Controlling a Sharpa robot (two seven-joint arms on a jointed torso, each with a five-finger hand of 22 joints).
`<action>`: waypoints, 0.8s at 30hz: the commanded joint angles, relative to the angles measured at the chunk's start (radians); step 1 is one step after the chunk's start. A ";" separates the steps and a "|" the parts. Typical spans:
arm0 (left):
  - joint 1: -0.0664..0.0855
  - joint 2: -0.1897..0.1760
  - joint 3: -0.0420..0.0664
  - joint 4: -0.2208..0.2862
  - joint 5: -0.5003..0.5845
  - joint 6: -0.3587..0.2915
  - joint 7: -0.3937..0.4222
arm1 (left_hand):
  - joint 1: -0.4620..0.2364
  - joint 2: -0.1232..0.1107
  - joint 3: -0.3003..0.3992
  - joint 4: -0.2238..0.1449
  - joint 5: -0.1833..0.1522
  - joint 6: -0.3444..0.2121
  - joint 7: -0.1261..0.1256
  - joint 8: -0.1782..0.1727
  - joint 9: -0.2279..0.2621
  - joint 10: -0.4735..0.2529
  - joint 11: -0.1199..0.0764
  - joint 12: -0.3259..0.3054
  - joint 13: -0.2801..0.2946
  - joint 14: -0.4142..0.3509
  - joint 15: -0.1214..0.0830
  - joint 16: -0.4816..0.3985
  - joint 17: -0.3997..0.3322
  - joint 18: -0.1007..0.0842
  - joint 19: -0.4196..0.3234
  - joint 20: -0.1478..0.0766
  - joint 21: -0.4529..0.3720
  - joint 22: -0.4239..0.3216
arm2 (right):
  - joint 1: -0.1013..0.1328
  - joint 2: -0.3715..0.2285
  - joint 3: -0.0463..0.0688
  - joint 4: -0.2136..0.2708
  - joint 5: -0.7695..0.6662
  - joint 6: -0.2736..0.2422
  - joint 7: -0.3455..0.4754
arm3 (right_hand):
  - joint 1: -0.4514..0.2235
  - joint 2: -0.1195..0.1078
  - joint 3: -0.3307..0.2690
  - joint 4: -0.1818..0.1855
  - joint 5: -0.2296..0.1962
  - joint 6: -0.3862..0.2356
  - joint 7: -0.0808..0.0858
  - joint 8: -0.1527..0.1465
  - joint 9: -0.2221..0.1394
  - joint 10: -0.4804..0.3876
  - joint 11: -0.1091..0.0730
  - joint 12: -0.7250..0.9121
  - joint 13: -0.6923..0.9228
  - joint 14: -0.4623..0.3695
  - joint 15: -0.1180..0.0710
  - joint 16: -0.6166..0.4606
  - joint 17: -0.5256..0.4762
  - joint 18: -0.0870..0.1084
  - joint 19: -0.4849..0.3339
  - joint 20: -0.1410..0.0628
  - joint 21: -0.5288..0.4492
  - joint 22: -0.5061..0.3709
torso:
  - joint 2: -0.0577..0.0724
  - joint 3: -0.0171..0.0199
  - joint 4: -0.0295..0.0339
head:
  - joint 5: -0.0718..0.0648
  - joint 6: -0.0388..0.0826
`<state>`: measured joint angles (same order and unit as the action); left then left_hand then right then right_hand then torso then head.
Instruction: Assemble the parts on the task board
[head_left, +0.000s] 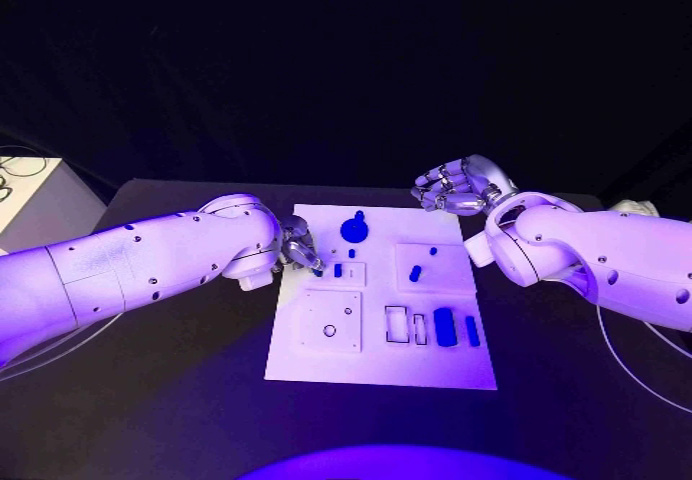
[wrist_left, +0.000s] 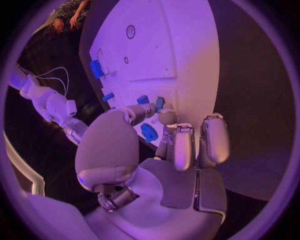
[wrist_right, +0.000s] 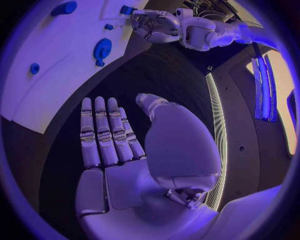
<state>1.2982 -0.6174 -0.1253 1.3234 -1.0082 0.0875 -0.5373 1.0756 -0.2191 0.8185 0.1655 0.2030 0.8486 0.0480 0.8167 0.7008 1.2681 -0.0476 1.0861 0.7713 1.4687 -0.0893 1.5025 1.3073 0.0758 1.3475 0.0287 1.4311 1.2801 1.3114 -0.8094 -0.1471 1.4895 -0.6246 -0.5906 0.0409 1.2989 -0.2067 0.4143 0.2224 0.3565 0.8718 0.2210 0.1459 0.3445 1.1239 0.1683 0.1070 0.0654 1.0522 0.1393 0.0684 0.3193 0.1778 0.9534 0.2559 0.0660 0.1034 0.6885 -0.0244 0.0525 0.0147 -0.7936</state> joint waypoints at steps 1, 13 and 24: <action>-0.007 0.006 -0.004 -0.001 0.015 0.034 -0.009 | -0.021 -0.001 0.071 -0.087 -0.005 0.037 -0.028 0.000 0.221 0.005 0.001 0.005 -0.001 0.072 -0.008 0.004 0.151 -0.006 0.002 -0.002 0.002 0.001 | 0.000 0.000 0.000 0.002 -0.002 0.015 0.013 | -0.007 0.002 0.003 -0.004 0.005 0.005 0.015 -0.004 -0.001 0.002 0.002 -0.006 -0.002 -0.006 0.000 -0.001 -0.002 0.006 -0.010 -0.001 -0.001 -0.002 | 0.000 -0.0001 -0.0002 | -0.002 -0.001; -0.007 0.009 -0.005 -0.007 0.019 0.033 -0.009 | -0.062 -0.006 -0.003 -0.060 -0.016 0.049 -0.033 -0.003 0.219 0.004 -0.002 0.010 -0.003 0.072 -0.011 0.005 0.151 -0.006 0.003 -0.005 0.000 0.001 | 0.000 -0.001 0.000 0.003 -0.002 0.017 0.013 | -0.007 0.002 0.003 -0.004 0.005 0.005 0.015 -0.004 -0.001 0.002 0.002 -0.006 -0.002 -0.006 0.000 -0.001 -0.002 0.006 -0.010 -0.001 -0.001 -0.002 | -0.001 -0.0001 0.0006 | -0.004 -0.002; -0.007 0.011 -0.005 -0.011 0.019 0.031 -0.010 | -0.077 -0.005 -0.054 -0.039 -0.020 0.054 -0.033 -0.004 0.219 0.002 -0.003 0.013 -0.004 0.072 -0.012 0.006 0.152 -0.006 0.004 -0.006 0.000 0.002 | 0.000 -0.003 0.000 0.004 -0.002 0.018 0.013 | -0.008 0.002 0.003 -0.004 0.006 0.005 0.015 -0.005 -0.001 0.002 0.003 -0.006 -0.002 -0.007 0.000 -0.001 -0.003 0.006 -0.010 0.000 -0.001 -0.003 | 0.000 0.0004 -0.0003 | -0.005 -0.004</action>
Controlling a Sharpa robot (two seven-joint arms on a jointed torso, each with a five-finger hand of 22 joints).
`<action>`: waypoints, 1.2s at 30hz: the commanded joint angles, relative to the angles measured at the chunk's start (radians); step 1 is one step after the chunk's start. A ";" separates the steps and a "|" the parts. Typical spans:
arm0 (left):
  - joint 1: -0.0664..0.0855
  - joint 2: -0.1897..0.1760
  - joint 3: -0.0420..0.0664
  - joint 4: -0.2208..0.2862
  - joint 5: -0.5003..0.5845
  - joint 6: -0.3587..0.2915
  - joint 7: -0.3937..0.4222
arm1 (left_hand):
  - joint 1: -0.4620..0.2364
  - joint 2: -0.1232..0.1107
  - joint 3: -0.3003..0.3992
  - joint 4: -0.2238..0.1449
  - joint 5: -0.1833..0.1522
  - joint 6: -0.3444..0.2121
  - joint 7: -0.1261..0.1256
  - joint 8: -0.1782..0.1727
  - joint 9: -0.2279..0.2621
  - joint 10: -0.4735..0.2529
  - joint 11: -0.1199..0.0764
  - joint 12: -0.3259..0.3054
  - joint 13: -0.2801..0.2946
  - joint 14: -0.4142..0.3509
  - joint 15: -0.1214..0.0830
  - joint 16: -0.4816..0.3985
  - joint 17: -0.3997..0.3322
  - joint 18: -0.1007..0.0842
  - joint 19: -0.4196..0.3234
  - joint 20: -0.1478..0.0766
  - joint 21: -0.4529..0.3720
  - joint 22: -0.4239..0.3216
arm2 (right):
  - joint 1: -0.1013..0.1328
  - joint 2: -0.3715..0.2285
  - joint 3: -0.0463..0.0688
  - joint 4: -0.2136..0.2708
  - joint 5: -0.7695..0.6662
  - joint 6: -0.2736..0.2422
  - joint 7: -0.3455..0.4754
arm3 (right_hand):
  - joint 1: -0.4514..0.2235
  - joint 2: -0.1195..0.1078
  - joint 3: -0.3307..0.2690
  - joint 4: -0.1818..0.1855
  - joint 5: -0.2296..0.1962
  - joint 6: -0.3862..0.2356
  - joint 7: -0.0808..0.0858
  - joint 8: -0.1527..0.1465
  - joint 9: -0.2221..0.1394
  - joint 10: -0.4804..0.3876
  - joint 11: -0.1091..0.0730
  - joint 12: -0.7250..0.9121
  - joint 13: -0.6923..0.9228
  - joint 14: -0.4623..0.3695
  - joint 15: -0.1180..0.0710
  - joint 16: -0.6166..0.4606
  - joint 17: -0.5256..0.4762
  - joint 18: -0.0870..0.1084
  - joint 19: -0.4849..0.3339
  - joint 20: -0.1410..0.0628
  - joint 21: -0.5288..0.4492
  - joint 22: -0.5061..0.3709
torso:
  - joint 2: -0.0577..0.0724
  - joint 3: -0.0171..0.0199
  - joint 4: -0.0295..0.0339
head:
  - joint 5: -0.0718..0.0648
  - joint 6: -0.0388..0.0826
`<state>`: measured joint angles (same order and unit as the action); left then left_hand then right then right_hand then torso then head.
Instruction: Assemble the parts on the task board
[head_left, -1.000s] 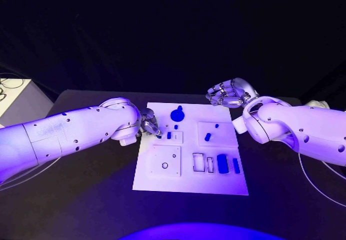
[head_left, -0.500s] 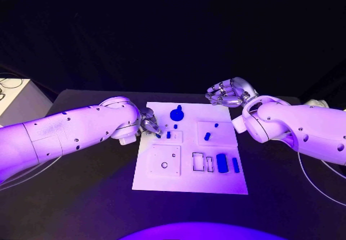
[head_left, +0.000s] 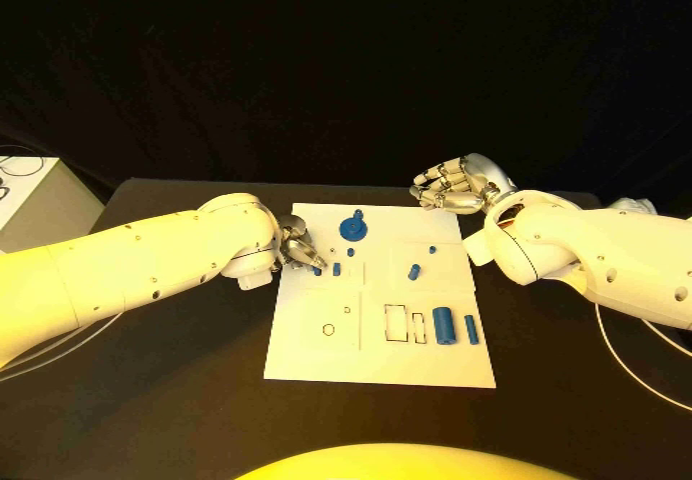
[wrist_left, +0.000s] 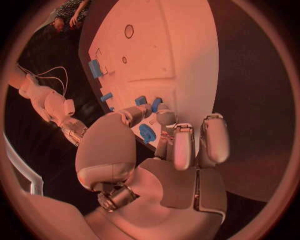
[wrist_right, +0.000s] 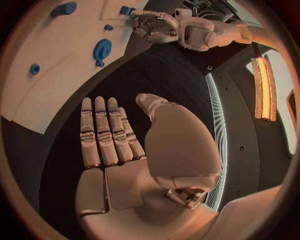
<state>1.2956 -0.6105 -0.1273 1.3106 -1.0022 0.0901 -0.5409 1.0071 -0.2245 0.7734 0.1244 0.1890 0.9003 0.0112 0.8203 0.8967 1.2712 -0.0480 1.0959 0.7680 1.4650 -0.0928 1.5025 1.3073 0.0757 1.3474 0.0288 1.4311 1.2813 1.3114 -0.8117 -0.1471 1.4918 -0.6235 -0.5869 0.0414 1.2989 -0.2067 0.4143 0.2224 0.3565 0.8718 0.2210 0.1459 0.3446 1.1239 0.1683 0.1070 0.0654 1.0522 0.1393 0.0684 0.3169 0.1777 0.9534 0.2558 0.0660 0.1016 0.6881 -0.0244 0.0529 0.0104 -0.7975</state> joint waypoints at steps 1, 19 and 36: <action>-0.005 0.004 -0.003 0.002 0.013 0.028 -0.006 | -0.009 0.000 -0.013 0.003 -0.006 0.003 0.003 -0.008 0.023 -0.001 -0.002 0.004 0.000 0.076 -0.008 0.006 0.153 -0.006 0.004 -0.006 0.000 0.001 | 0.000 0.000 0.000 0.002 -0.003 0.015 0.013 | -0.008 0.002 0.003 -0.004 0.006 0.005 0.015 -0.005 -0.001 0.002 0.003 -0.006 -0.002 -0.007 0.000 -0.001 -0.001 0.006 -0.010 0.000 -0.001 -0.001 | 0.000 0.0002 -0.0007 | -0.001 0.000; -0.005 0.002 -0.003 -0.003 0.013 0.022 -0.007 | -0.037 -0.013 -0.157 0.070 -0.010 0.012 0.006 -0.011 0.024 -0.004 0.000 0.011 -0.003 0.076 -0.007 0.008 0.155 -0.007 0.005 -0.006 -0.002 0.002 | 0.000 -0.002 0.000 0.003 -0.003 0.014 0.012 | -0.008 0.002 0.003 -0.004 0.006 0.005 0.015 -0.005 -0.001 0.003 0.003 -0.006 -0.001 -0.009 0.001 -0.002 -0.003 0.006 -0.012 0.000 -0.001 -0.003 | -0.001 -0.0006 0.0002 | -0.003 -0.001; -0.006 -0.031 0.014 0.031 0.019 -0.079 0.041 | 0.001 -0.006 -0.306 0.155 -0.003 -0.027 0.024 -0.043 0.014 -0.077 0.016 -0.060 -0.120 0.068 0.005 -0.010 0.125 0.001 -0.019 0.000 -0.021 -0.029 | -0.001 -0.002 0.000 0.001 -0.003 0.014 0.013 | -0.009 0.002 0.003 -0.004 0.006 0.005 0.015 -0.005 -0.002 0.003 0.003 -0.006 -0.001 -0.010 0.001 -0.002 -0.005 0.006 -0.013 0.001 -0.002 -0.004 | -0.001 -0.0022 -0.0003 | -0.007 0.002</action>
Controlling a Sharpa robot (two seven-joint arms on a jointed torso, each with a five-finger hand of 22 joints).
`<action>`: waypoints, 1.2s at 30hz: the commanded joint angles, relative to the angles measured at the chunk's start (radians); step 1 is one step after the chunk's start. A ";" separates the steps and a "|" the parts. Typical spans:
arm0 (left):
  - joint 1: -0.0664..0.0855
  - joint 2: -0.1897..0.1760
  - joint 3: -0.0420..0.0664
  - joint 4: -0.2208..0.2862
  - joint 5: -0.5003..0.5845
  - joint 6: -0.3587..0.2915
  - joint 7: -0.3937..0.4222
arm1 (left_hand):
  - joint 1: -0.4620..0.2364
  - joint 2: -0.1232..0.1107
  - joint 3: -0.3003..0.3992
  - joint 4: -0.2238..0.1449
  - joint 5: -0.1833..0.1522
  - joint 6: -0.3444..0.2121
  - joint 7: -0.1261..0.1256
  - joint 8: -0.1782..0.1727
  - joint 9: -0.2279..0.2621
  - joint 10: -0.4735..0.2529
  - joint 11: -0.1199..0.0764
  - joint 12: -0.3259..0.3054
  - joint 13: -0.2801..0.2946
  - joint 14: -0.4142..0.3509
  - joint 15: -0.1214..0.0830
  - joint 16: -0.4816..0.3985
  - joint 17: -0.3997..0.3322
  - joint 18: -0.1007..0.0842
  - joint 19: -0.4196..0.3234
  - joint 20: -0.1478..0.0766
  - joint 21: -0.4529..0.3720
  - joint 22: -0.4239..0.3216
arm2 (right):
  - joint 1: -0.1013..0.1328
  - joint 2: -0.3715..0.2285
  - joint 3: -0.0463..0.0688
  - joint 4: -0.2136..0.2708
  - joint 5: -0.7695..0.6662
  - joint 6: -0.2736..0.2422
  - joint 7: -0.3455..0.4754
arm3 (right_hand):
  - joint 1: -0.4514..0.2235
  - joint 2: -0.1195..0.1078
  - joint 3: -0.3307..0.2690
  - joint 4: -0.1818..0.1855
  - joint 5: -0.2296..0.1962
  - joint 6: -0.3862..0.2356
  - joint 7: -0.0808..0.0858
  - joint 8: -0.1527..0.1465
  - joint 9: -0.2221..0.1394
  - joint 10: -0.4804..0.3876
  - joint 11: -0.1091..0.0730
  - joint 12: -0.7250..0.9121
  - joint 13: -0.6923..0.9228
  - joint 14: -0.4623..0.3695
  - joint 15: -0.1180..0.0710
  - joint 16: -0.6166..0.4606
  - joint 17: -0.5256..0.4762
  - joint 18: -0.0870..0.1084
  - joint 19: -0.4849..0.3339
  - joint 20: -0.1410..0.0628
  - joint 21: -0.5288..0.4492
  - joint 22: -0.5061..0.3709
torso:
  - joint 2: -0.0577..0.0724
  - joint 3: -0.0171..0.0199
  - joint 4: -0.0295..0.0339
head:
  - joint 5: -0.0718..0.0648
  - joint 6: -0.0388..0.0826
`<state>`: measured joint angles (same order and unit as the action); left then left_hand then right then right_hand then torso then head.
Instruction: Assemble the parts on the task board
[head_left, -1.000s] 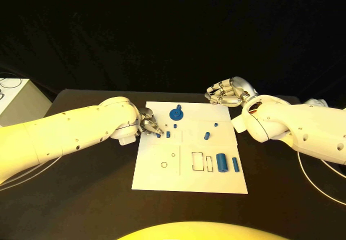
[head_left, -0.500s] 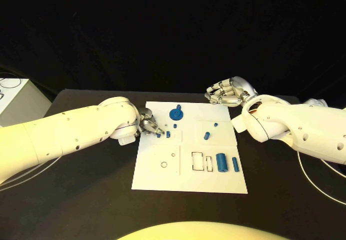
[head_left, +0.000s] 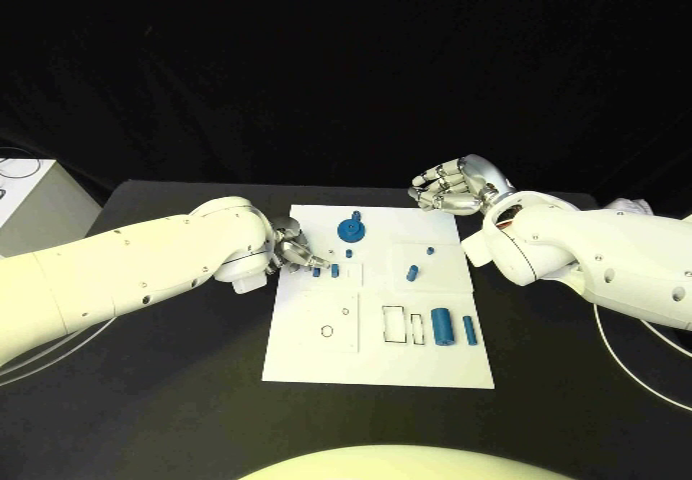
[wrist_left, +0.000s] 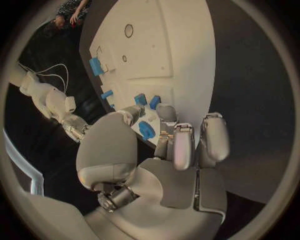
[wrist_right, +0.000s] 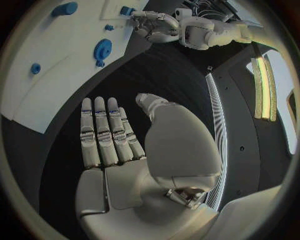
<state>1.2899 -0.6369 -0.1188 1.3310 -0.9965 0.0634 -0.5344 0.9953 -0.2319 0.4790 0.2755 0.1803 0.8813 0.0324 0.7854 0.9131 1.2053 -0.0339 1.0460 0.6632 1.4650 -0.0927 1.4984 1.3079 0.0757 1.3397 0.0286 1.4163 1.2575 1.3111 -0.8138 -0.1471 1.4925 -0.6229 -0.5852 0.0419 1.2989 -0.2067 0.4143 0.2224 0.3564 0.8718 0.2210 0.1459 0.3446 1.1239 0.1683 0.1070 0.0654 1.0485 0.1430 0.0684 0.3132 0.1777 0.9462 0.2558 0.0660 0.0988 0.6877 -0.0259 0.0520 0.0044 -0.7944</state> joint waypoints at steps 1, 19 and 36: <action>0.000 -0.008 0.008 0.015 0.017 -0.061 0.040 | 0.016 0.002 -0.017 0.007 0.006 -0.011 0.004 -0.010 -0.003 -0.015 0.003 -0.014 -0.022 0.068 0.007 -0.006 0.123 0.001 -0.013 0.001 -0.008 -0.008 | -0.001 0.000 0.000 0.001 -0.004 0.012 0.013 | -0.009 0.002 0.003 -0.004 0.006 0.005 0.015 -0.005 -0.002 0.003 0.003 -0.006 -0.001 -0.007 -0.002 -0.002 -0.001 0.006 -0.006 0.001 -0.002 -0.001 | -0.001 -0.0004 0.0015 | -0.002 -0.001; 0.000 -0.052 0.045 0.033 0.250 -0.262 0.470 | 0.235 0.048 -0.085 0.003 0.014 -0.220 0.134 -0.194 -0.185 -0.320 0.128 -0.115 -0.148 -0.207 0.121 -0.315 -0.346 0.104 -0.438 0.096 -0.368 -0.504 | -0.005 0.000 0.000 -0.001 -0.004 0.013 0.012 | -0.010 0.001 0.003 -0.004 0.006 0.005 0.015 -0.005 -0.002 0.003 0.003 -0.006 -0.001 -0.008 -0.002 -0.003 -0.002 0.006 -0.006 0.001 -0.002 -0.002 | -0.001 0.0005 0.0023 | -0.008 0.008; -0.005 0.058 -0.006 -0.068 -0.199 -0.247 0.639 | 0.447 -0.015 0.025 -0.124 0.006 -0.234 0.156 -0.274 -0.387 -0.514 0.167 -0.296 -0.325 -0.413 0.156 -0.428 -0.575 0.108 -0.494 0.136 -0.440 -0.537 | -0.007 0.005 0.000 -0.004 -0.004 0.010 0.017 | -0.009 0.003 0.005 -0.005 0.008 0.006 0.015 -0.005 -0.002 0.003 0.003 -0.006 -0.001 -0.009 -0.002 -0.002 -0.005 0.006 -0.009 0.002 -0.002 -0.005 | 0.000 0.0003 0.0004 | -0.005 0.019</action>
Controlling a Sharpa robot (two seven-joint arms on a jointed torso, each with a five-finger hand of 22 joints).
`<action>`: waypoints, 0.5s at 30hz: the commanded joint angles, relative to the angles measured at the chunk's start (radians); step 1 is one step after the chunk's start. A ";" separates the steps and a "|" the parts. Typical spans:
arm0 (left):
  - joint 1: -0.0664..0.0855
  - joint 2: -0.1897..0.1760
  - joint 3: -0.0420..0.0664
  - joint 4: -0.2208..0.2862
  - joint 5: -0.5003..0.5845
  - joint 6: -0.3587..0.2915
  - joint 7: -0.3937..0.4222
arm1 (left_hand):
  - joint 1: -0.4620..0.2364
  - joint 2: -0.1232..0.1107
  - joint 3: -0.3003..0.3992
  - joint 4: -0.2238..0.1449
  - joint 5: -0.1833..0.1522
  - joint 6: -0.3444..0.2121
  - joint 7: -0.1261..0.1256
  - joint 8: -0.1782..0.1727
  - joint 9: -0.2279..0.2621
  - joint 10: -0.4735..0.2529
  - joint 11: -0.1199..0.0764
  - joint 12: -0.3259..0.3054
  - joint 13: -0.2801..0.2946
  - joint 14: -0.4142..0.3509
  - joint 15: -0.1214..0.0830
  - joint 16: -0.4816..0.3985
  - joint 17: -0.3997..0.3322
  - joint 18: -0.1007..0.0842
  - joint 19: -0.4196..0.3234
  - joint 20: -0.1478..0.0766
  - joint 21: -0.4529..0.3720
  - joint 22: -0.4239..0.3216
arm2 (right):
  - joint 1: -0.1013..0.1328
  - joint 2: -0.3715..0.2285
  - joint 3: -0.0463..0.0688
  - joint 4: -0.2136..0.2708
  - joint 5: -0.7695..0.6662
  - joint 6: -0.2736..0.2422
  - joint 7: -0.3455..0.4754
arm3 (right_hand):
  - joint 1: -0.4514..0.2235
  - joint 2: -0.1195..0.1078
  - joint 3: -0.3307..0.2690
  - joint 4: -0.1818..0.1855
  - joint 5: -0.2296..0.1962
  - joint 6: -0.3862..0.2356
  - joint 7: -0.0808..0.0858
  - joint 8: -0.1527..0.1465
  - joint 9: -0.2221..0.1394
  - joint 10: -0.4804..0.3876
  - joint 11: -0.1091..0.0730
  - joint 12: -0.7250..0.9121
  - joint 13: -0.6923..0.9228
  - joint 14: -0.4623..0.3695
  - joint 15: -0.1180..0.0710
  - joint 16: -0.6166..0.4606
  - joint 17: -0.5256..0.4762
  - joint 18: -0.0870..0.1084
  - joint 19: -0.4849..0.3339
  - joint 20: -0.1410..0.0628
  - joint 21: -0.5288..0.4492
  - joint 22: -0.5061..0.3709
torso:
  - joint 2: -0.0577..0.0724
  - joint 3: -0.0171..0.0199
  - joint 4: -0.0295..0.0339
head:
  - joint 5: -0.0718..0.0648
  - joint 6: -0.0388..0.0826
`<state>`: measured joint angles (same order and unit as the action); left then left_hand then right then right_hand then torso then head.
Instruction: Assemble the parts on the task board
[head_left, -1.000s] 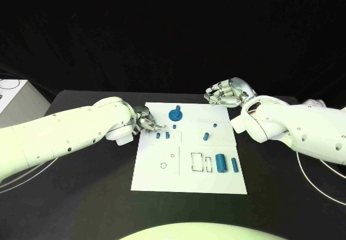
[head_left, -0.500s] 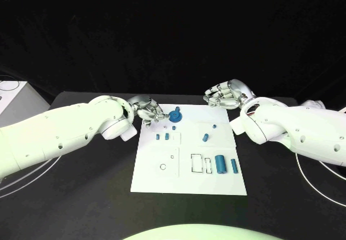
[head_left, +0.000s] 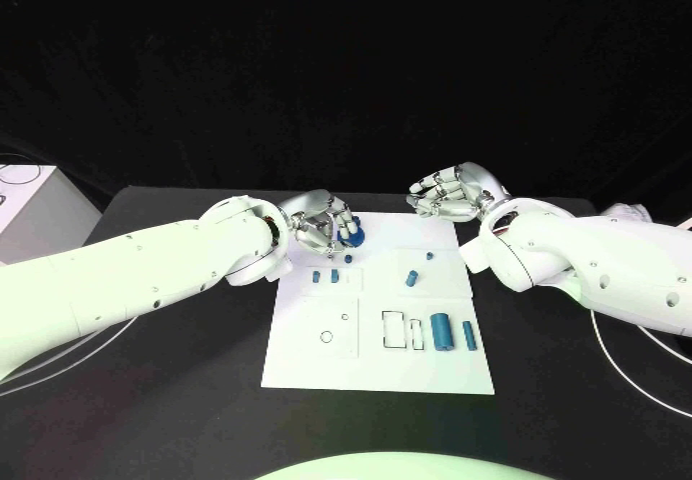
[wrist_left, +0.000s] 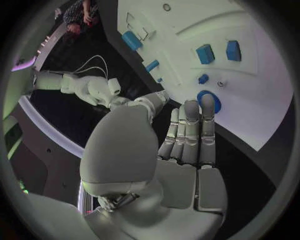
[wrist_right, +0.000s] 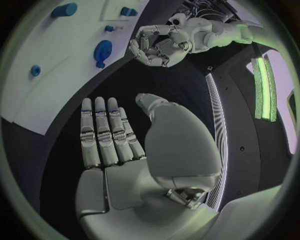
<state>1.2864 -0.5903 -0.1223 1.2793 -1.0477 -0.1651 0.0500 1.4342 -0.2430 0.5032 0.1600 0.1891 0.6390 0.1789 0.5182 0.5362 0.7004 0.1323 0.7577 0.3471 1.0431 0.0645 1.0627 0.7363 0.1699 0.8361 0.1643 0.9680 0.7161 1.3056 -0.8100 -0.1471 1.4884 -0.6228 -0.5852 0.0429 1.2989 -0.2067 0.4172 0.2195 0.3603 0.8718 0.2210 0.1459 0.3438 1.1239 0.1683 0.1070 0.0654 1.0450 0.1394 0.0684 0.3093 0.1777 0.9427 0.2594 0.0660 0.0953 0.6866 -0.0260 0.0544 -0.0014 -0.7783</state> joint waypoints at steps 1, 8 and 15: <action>-0.002 0.018 -0.006 -0.025 -0.161 -0.015 0.052 | 0.010 -0.006 0.002 -0.012 -0.003 0.010 0.009 -0.008 -0.015 -0.009 0.001 -0.010 -0.013 0.011 -0.001 0.011 -0.005 0.013 0.011 0.000 0.011 0.006 | -0.001 0.002 0.000 0.000 -0.004 0.010 0.016 | -0.009 0.003 0.003 -0.002 0.004 0.006 0.015 -0.005 -0.001 0.003 0.003 -0.006 -0.001 -0.006 0.002 -0.002 -0.001 0.006 -0.005 -0.002 -0.002 -0.001 | 0.001 0.0003 -0.0023 | 0.001 0.003; -0.005 0.056 -0.025 -0.077 -0.240 0.018 0.021 | -0.003 -0.024 -0.015 -0.033 -0.011 0.051 -0.020 -0.025 -0.078 0.005 -0.009 -0.036 -0.065 0.071 -0.010 0.097 0.006 0.014 0.036 -0.006 0.032 0.018 | -0.002 0.004 0.000 0.000 -0.004 0.012 0.015 | -0.008 0.004 0.004 -0.003 0.005 0.006 0.015 -0.005 -0.001 0.003 0.003 -0.006 -0.001 -0.006 0.002 -0.002 -0.003 0.006 -0.006 -0.002 -0.002 -0.002 | 0.003 0.0013 -0.0016 | 0.000 0.005; -0.005 0.075 -0.035 -0.101 -0.307 0.029 0.016 | -0.001 -0.030 -0.015 -0.046 -0.008 0.073 -0.025 -0.036 -0.099 0.010 -0.012 -0.042 -0.082 0.089 -0.013 0.129 0.021 0.014 0.044 -0.010 0.042 0.024 | -0.003 0.004 0.000 0.001 -0.004 0.012 0.016 | -0.007 0.005 0.007 -0.004 0.016 0.006 0.015 -0.006 -0.002 0.003 0.003 -0.007 -0.002 -0.006 0.002 -0.001 -0.007 0.006 -0.007 -0.001 -0.001 -0.005 | 0.003 0.0011 -0.0021 | 0.001 0.001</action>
<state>1.2814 -0.5190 -0.1576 1.1802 -1.2803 -0.1568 0.0650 1.4336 -0.2614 0.4872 0.1211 0.1797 0.7060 0.1541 0.4869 0.4374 0.7048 0.1208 0.7202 0.2659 1.1277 0.0520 1.1891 0.7584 0.1697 0.8742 0.1557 1.0060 0.7384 1.3036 -0.8064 -0.1471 1.4878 -0.6228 -0.5850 0.0437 1.2989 -0.2067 0.4204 0.2164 0.3723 0.8718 0.2210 0.1459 0.3429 1.1239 0.1683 0.1070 0.0654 1.0450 0.1394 0.0684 0.3036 0.1777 0.9427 0.2594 0.0660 0.0909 0.6895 -0.0248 0.0523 -0.0015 -0.7750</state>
